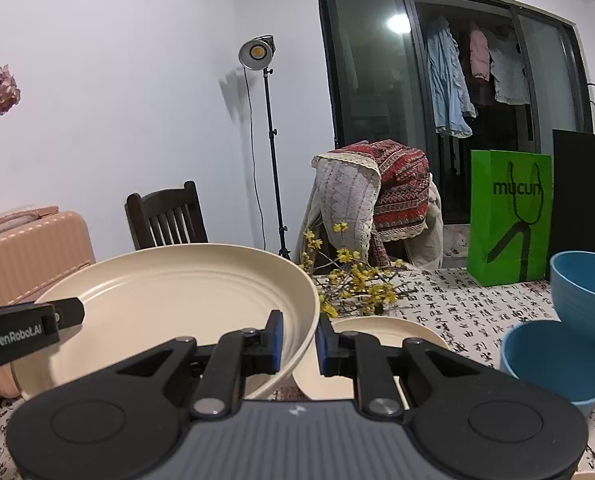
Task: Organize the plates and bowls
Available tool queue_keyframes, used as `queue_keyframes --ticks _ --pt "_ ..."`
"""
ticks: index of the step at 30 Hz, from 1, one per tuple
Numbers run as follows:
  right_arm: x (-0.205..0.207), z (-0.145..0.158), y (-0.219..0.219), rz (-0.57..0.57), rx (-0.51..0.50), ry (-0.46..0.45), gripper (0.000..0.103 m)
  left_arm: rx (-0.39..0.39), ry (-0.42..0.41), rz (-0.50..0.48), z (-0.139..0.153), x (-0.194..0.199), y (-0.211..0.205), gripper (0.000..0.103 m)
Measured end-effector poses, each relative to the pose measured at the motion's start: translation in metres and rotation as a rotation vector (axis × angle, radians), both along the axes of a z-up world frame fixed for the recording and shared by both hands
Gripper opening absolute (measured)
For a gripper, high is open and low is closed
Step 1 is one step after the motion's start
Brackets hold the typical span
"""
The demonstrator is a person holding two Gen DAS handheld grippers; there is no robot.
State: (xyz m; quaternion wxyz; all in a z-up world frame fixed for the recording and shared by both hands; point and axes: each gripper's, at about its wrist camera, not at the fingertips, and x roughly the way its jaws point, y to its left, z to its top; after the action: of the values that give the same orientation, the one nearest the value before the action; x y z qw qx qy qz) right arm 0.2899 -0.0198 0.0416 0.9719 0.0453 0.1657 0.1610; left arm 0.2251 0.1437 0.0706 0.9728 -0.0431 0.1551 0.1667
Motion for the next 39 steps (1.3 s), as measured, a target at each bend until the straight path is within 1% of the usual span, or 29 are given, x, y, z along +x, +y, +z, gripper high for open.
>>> queue_keyframes --ticks 7,19,32,39 --pt "-0.014 -0.002 -0.014 -0.019 -0.001 -0.001 0.017 0.008 -0.005 -0.012 -0.002 -0.010 -0.015 0.025" --pt "-0.029 -0.006 -0.029 -0.033 -0.005 -0.001 0.017 -0.015 -0.008 -0.033 -0.006 -0.022 -0.026 0.025" --pt "-0.041 -0.007 -0.043 -0.042 0.008 0.000 0.017 -0.019 -0.028 -0.049 -0.008 -0.036 -0.038 0.025" --pt "-0.048 -0.006 -0.046 -0.054 0.005 -0.001 0.017 -0.022 -0.026 -0.055 -0.011 -0.041 -0.045 0.025"
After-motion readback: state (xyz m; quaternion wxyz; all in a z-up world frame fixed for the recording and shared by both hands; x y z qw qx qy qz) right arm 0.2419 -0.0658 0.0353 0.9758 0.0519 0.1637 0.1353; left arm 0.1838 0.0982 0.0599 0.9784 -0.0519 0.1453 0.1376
